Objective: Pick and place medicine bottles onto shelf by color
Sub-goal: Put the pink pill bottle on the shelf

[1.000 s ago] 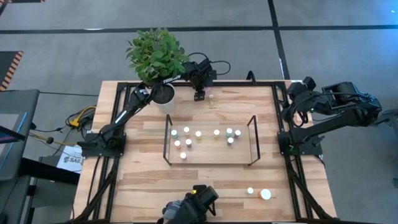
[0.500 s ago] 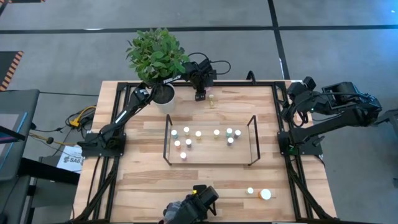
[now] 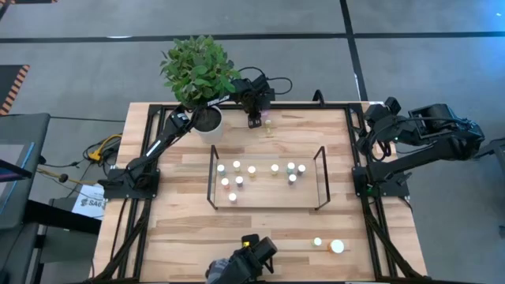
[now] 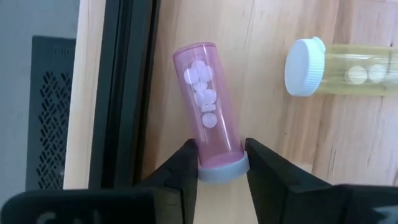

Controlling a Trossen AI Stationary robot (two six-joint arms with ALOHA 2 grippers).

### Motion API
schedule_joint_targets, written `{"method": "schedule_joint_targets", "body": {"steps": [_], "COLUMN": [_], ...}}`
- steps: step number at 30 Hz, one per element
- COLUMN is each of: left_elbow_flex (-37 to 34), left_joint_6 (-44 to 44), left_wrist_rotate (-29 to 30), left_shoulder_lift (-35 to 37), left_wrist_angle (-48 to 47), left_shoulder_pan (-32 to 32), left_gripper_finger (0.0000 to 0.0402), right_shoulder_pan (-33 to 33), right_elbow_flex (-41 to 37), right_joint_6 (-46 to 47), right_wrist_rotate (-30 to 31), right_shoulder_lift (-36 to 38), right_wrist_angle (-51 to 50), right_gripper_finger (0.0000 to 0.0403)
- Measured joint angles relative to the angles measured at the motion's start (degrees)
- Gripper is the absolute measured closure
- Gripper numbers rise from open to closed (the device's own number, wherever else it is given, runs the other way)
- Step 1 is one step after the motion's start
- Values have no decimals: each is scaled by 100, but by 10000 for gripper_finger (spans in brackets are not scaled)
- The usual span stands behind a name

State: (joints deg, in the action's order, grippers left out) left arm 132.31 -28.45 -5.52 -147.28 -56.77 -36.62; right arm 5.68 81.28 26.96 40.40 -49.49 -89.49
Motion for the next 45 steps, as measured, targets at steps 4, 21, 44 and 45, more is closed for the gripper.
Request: {"method": "schedule_joint_targets", "body": {"steps": [4, 21, 44, 45], "left_elbow_flex": [0, -11, -9, -9], "left_joint_6": [208, 1931, 3950, 4079], "left_wrist_rotate": [27, -969, -2118, -2123], "left_shoulder_lift": [1, 751, 1248, 1248], "left_wrist_angle": [-66, -181, 678, 803], "left_shoulder_pan": [0, 153, 2296, 2371], "left_gripper_finger": [301, 304, 303, 303], "right_shoulder_pan": [-1, 1, 1, 0], "right_elbow_flex": [0, 2, 1, 1], "right_joint_6": [0, 0, -138, -141], "right_wrist_rotate": [2, 2, 1, 0], "right_shoulder_lift": [0, 1, 1, 0], "right_wrist_angle": [0, 0, 17, 15], "right_gripper_finger": [153, 153, 153, 153]}}
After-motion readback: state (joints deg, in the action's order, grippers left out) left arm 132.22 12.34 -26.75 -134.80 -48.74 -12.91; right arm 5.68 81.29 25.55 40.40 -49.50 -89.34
